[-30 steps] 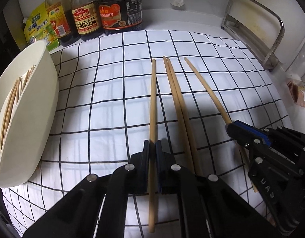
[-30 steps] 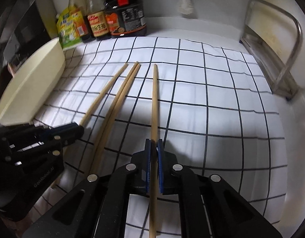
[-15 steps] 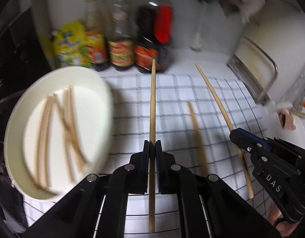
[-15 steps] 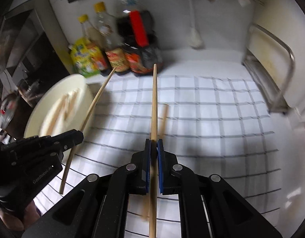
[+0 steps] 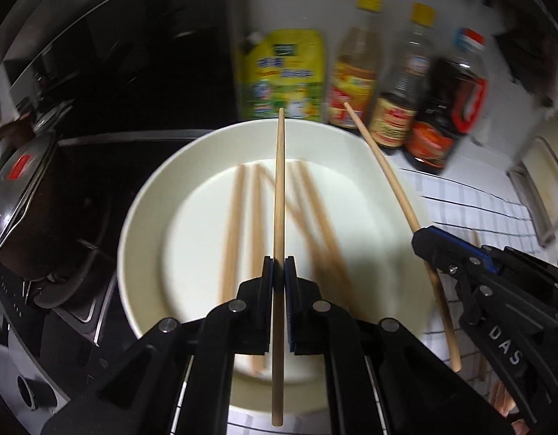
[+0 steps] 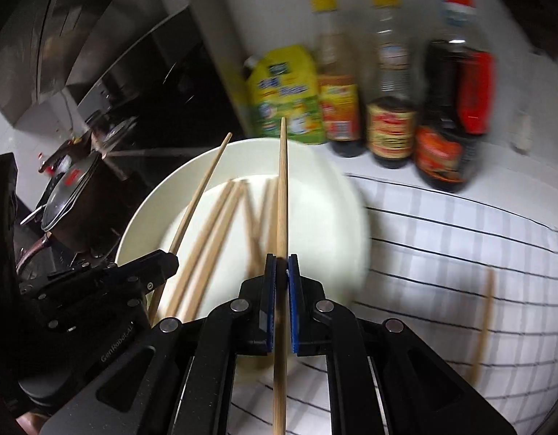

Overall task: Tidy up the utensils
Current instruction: 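Carry both held chopsticks over the white plate, then open the left tool into the plate while the right tool releases its chopstick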

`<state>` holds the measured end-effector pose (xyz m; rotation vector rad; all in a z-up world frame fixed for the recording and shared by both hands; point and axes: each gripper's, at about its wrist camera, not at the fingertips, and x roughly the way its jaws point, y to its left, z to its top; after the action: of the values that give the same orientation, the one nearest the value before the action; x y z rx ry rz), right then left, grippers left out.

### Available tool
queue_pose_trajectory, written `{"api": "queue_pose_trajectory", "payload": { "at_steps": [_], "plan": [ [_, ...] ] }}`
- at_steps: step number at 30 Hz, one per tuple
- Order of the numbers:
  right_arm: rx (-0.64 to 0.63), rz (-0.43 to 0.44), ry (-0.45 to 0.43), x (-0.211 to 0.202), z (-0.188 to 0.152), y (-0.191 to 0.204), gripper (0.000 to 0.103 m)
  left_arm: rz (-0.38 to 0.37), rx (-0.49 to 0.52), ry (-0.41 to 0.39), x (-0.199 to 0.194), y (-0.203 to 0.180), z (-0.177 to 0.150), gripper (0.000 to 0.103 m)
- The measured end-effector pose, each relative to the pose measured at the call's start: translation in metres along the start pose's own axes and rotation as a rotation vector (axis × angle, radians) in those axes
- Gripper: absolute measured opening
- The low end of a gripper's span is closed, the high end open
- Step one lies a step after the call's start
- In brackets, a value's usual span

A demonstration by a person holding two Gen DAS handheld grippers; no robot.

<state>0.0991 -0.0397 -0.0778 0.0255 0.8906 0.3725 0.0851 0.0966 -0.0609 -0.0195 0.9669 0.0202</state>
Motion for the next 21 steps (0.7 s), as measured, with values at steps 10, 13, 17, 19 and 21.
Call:
{"api": "queue_pose_trajectory", "payload": {
  "at_steps": [10, 13, 17, 19, 21],
  "plan": [
    [-0.009, -0.035, 0.100, 0.049, 0.004, 0.022, 0.006, 0.003, -0.024, 0.066, 0.037, 0.031, 0.002, 0.007],
    [-0.009, -0.047, 0.114, 0.052, 0.002, 0.021, 0.006, 0.001, -0.028, 0.073, 0.040, 0.033, 0.002, 0.007],
    [0.002, -0.056, 0.116, 0.053, 0.003, 0.019, 0.008, -0.002, -0.038, 0.075, 0.040, 0.037, 0.003, 0.018],
    [0.000, -0.064, 0.102, 0.048, 0.004, 0.018, 0.013, 0.002, -0.043, 0.064, 0.036, 0.039, 0.003, 0.028],
    [-0.008, -0.067, 0.090, 0.042, 0.004, 0.018, 0.014, 0.002, -0.050, 0.060, 0.034, 0.041, 0.004, 0.031]
  ]
}}
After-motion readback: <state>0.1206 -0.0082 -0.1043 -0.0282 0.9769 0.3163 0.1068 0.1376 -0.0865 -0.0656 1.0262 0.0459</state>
